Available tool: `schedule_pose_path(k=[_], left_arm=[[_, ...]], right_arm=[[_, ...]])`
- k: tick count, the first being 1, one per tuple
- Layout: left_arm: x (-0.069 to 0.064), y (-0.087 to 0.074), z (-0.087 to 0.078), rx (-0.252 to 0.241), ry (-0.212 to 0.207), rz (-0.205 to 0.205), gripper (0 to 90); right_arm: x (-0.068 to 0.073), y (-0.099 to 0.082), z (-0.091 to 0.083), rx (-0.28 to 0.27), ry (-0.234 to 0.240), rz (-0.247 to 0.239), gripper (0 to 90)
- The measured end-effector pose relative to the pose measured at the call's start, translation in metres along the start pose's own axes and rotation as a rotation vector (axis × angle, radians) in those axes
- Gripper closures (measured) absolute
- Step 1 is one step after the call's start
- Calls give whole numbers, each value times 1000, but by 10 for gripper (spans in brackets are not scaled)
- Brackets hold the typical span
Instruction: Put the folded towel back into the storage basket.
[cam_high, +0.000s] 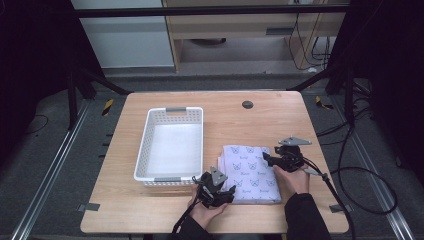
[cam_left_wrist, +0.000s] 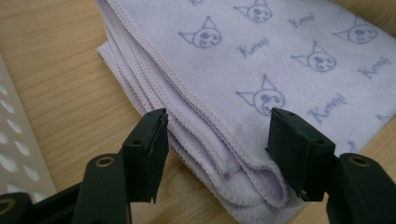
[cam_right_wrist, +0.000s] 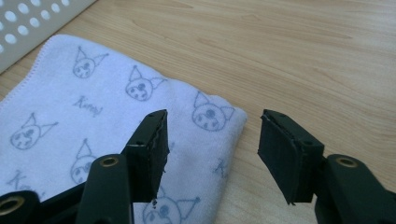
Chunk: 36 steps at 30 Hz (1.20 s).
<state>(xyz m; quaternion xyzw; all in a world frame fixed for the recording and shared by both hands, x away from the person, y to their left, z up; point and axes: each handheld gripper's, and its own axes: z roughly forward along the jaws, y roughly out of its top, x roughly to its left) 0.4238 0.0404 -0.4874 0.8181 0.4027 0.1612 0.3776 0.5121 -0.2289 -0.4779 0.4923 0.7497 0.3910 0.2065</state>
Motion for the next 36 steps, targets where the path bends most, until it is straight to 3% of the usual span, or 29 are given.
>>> schedule_pose_path(k=[21,25,28,36], left_arm=[[1,-3,11,44,8,-27,281],[1,-3,12,44,2,-29,283],[6,-5,13,44,-23,-62,289],[3,-8,13,17,-42,-56,358]], right_arm=[[2,-9,15,69,34,21,560],[2,-10,16,76,36,26,562],[1,-10,18,79,41,35,569],[0,-11,19,89,64,96,621]])
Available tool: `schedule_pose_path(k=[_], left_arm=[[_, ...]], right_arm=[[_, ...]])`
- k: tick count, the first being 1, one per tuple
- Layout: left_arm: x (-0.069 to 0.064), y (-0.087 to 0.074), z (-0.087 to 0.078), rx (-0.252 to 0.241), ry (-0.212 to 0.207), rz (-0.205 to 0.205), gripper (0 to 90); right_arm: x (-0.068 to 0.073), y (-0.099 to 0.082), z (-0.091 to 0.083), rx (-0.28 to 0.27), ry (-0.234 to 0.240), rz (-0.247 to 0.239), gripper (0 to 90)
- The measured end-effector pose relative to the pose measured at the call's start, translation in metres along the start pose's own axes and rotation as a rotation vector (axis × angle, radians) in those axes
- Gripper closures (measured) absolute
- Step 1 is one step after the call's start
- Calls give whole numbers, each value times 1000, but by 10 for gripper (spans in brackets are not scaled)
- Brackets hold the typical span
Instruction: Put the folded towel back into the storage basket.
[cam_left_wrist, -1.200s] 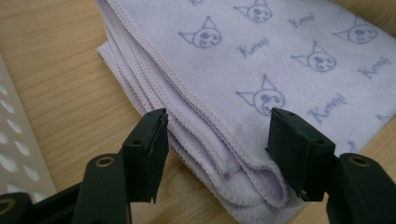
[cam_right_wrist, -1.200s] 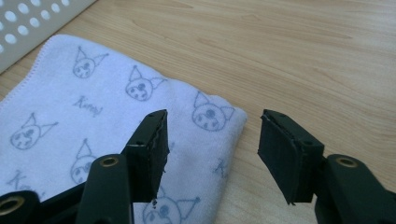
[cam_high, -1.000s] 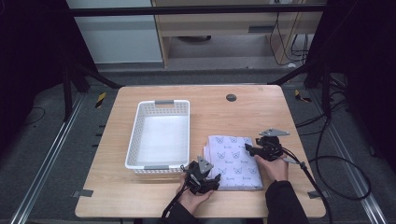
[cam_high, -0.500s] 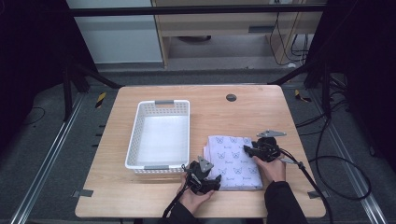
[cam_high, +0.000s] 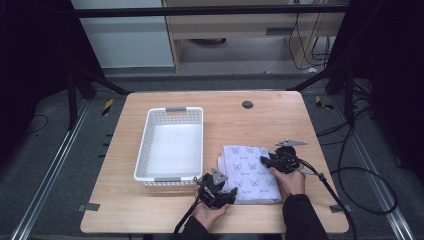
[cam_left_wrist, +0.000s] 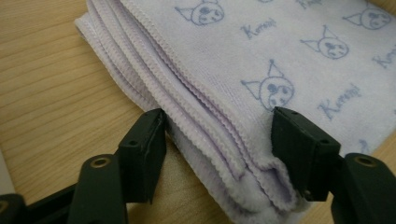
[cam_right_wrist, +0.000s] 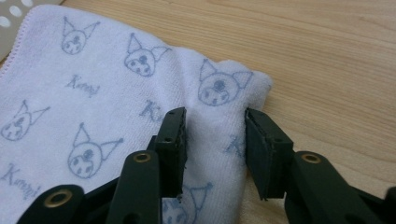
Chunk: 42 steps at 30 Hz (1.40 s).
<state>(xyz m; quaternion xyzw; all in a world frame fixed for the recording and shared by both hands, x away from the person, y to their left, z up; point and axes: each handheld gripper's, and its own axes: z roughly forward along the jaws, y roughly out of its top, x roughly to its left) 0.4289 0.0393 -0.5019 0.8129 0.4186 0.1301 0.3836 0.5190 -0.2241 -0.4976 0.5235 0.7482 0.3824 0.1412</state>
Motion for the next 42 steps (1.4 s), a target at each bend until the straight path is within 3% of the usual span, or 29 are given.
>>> schedule_pose_path(k=[4,14,21,28,42], left_arm=[[0,0,0,-1,-27,-6,430],[2,-1,-1,-20,-98,-89,634],[3,-1,-6,-58,-100,-80,709],[3,5,-17,-90,-111,-47,719],[1,17,-42,-125,-94,-2,719]], right_arm=[[0,0,0,3,6,10,663],[1,1,-2,-8,13,18,762],[2,2,-7,-19,16,7,776],[6,7,-24,-65,30,-9,777],[21,18,-55,-134,38,-52,777]])
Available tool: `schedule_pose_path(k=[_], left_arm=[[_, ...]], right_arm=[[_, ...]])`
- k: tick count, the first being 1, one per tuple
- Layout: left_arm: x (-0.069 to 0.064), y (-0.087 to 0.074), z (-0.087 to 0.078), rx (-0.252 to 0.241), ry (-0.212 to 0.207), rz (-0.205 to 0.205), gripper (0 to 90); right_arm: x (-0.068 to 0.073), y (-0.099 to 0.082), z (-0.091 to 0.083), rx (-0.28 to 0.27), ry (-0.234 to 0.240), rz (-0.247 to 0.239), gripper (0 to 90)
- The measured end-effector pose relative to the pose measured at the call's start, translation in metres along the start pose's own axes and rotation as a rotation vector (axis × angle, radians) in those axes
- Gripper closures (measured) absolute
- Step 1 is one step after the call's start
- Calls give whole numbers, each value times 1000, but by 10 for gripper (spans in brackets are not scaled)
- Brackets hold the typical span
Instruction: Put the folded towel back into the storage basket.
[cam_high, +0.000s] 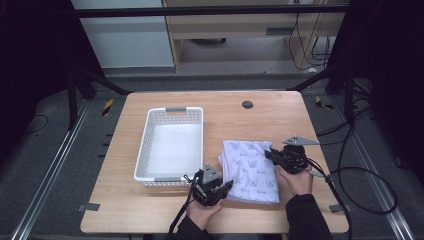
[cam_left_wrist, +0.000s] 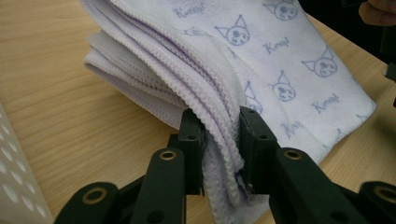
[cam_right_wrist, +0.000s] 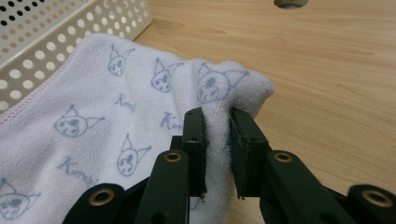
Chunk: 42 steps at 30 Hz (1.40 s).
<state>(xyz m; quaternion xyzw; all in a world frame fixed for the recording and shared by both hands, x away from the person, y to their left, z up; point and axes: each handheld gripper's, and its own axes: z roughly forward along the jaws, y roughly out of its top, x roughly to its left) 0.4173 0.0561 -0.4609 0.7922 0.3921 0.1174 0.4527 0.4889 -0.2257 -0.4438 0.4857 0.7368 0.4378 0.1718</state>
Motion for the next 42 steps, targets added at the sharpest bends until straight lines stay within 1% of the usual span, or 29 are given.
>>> schedule_pose_path(k=[3,5,10,13,16,22,24,30,37,42], left_arm=[[-2,3,-4,-5,2,18,718],[-3,5,-6,-11,4,28,718],[-3,10,-11,-21,5,36,718],[-3,12,-14,-24,3,44,718],[-3,15,-18,-36,1,39,718],[-1,22,-26,-48,-2,47,718],[0,24,-28,-54,0,51,718],[2,30,-38,-65,7,63,718],[9,35,-49,-78,19,66,718],[14,39,-58,-93,18,58,718]], right_arm=[[3,3,-5,-11,-6,-10,777],[3,4,-8,-23,1,-8,777],[6,9,-14,-41,-3,-9,777],[8,11,-16,-50,-5,-19,777],[11,13,-18,-60,-4,-23,777],[15,19,-22,-81,-7,-23,777],[17,21,-23,-88,-9,-33,777],[21,30,-27,-115,3,-34,777],[31,40,-26,-132,7,-50,778],[40,48,-29,-152,10,-63,778]])
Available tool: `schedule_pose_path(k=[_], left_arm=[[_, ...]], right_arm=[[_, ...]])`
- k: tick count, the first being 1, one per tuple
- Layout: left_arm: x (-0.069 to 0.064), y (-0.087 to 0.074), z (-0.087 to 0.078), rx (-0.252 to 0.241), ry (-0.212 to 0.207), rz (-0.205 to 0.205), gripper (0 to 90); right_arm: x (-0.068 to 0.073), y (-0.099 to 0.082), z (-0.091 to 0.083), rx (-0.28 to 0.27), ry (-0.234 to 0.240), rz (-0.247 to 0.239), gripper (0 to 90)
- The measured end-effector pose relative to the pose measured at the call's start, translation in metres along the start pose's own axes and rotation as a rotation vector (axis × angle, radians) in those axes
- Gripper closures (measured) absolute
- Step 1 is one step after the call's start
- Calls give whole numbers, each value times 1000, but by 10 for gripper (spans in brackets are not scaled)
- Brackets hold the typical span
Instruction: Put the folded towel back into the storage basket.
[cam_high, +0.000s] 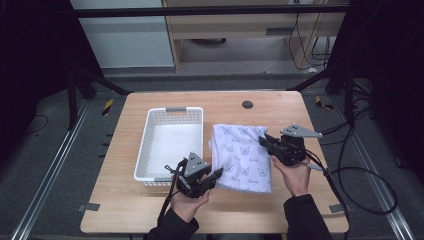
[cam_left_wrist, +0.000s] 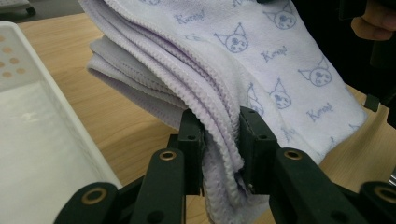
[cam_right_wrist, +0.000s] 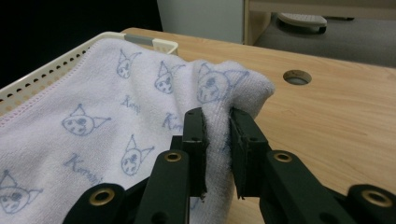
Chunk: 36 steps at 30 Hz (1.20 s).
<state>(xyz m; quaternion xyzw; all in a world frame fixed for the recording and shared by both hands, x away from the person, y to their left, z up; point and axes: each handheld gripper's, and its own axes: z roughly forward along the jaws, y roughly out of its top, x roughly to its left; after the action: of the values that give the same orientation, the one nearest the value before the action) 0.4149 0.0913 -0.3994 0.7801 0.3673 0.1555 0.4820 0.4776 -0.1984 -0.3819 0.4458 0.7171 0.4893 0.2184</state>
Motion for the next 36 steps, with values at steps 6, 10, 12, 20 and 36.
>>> schedule_pose_path(k=[6,10,12,20,36], left_arm=[[4,5,-11,-16,7,6,717],[7,10,-18,-25,10,11,717],[9,11,-21,-31,13,12,717],[17,18,-33,-51,20,11,717],[35,20,-55,-76,48,16,717]], right_arm=[[8,10,-1,-15,9,-8,778],[14,20,-1,-18,6,-26,779],[18,24,-2,-24,6,-33,779],[29,39,1,-27,2,-60,779],[51,59,13,-34,16,-96,779]])
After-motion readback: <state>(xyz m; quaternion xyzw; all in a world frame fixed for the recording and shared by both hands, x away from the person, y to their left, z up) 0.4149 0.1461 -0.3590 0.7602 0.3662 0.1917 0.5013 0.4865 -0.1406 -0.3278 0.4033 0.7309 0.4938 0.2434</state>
